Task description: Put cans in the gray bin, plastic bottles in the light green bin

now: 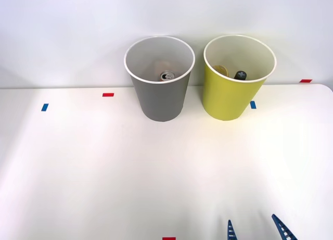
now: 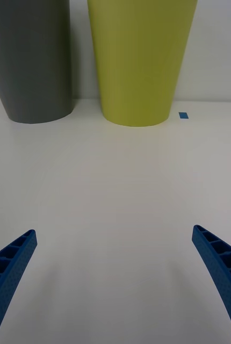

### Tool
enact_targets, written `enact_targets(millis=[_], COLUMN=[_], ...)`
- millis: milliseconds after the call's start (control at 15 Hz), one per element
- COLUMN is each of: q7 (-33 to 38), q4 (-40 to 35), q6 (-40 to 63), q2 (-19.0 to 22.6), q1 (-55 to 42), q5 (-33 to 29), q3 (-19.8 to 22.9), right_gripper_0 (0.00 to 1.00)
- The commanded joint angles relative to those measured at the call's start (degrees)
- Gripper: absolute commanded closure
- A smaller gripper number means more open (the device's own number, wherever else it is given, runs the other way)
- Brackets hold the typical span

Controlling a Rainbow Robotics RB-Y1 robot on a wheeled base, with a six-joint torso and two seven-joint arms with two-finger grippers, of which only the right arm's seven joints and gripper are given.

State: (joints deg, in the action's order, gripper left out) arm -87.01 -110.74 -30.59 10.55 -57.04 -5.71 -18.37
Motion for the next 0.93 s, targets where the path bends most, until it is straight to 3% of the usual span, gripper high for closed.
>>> enact_targets(millis=[67,933], q7=[0.0,0.0], q4=[0.0,0.0], q6=[0.0,0.0], q2=[0.0,0.0], q1=[0.0,0.0], q5=[0.0,0.0], q3=[0.0,0.0], right_gripper_0=[0.0,0.0])
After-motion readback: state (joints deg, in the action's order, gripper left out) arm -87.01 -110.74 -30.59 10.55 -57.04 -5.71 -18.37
